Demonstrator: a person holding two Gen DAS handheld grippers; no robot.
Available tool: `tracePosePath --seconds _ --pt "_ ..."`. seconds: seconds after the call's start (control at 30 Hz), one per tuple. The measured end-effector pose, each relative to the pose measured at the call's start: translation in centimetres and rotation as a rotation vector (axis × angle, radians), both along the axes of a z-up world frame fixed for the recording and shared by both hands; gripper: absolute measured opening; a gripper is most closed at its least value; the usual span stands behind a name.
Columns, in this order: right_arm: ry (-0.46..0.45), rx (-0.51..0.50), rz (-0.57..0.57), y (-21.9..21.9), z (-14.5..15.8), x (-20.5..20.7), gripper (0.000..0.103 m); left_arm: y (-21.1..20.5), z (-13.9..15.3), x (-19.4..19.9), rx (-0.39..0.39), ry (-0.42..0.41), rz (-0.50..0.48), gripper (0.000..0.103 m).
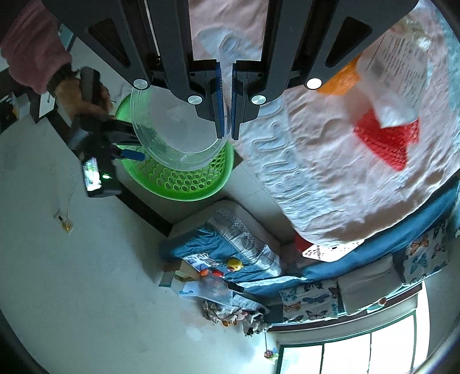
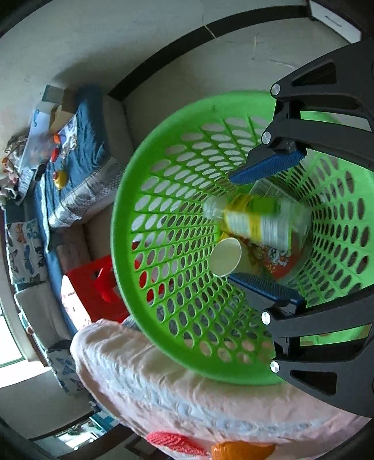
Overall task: Collect trash
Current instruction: 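Release the juice bottle into the basket with the right gripper while the left drops the lid in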
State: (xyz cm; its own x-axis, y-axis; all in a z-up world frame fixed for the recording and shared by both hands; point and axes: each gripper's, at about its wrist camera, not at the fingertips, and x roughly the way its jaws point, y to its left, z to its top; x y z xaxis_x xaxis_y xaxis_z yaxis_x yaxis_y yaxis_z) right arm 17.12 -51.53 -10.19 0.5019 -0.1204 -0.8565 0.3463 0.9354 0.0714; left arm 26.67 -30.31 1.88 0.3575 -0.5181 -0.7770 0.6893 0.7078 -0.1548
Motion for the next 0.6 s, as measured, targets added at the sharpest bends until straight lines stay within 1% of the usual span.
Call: tracePosePath --seconds 0.27,0.43,0.5,0.6 --pt "-0.083 -0.01 -0.015 -0.3 3.7 -3.8 0.067 -6.0 -2.6 0.8 0.05 0.026 -0.05 0.005" --pt "-0.113 -0.026 -0.031 -0.7 4.8 -5.8 0.068 -9.1 -4.4 0.6 0.083 0.038 -0.07 0.005" --pt "-0.121 -0.027 -0.038 -0.7 5.1 -6.5 0.069 -9.7 -5.0 0.5 0.097 0.039 -0.066 0.005" --pt "-0.128 -0.02 -0.04 -0.8 5.1 -7.1 0.07 -10.2 -5.9 0.7 0.098 0.065 -0.063 0.007"
